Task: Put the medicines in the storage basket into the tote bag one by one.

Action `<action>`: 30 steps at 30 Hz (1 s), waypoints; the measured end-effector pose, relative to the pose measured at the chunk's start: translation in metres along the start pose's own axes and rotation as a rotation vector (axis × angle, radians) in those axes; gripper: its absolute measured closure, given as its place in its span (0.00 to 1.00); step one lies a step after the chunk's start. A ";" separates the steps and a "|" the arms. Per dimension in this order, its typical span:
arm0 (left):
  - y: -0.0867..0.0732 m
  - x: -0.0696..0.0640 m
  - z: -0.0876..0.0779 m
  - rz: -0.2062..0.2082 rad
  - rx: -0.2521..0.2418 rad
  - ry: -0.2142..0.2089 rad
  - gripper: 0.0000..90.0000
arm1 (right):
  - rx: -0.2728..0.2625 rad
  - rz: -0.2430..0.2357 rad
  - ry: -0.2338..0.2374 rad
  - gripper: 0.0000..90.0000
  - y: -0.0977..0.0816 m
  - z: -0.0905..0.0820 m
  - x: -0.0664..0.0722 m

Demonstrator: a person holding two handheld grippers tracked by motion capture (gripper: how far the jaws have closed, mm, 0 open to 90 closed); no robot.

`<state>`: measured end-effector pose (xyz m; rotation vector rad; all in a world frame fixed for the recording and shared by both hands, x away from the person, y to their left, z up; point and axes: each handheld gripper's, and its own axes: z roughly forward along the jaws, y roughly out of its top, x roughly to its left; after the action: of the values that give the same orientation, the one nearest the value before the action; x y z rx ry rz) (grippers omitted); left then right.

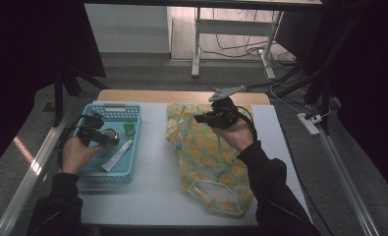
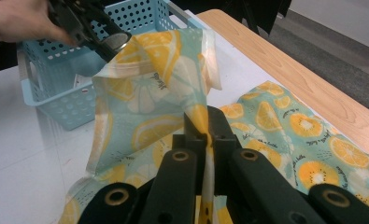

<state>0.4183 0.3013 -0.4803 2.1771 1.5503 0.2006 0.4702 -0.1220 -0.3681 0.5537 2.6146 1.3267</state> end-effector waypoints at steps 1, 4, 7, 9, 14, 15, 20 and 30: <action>0.000 -0.002 -0.003 0.009 -0.008 -0.006 0.23 | 0.000 0.000 0.000 1.00 0.000 0.000 0.000; -0.001 -0.009 -0.013 0.041 -0.031 -0.025 0.23 | 0.000 0.001 -0.002 1.00 0.000 0.000 0.000; -0.002 -0.014 -0.019 0.056 -0.046 -0.038 0.23 | -0.002 0.001 -0.002 1.00 0.000 0.000 0.000; -0.003 -0.018 -0.024 0.071 -0.062 -0.054 0.23 | -0.003 0.002 -0.002 1.00 0.000 0.000 0.000; -0.006 -0.030 -0.033 0.109 -0.094 -0.083 0.23 | -0.005 0.006 -0.004 1.00 -0.001 0.001 -0.001; -0.006 -0.033 -0.035 0.121 -0.097 -0.086 0.23 | -0.006 0.005 -0.004 1.00 -0.001 0.001 -0.002; -0.008 -0.049 -0.045 0.152 -0.134 -0.114 0.23 | -0.006 0.007 -0.009 1.00 -0.002 0.002 -0.003; -0.009 -0.081 -0.056 0.241 -0.164 -0.166 0.23 | -0.006 0.012 -0.013 1.00 -0.004 0.004 -0.005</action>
<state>0.3608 0.2449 -0.4235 2.1849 1.1406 0.2089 0.4750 -0.1234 -0.3739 0.5763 2.6005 1.3290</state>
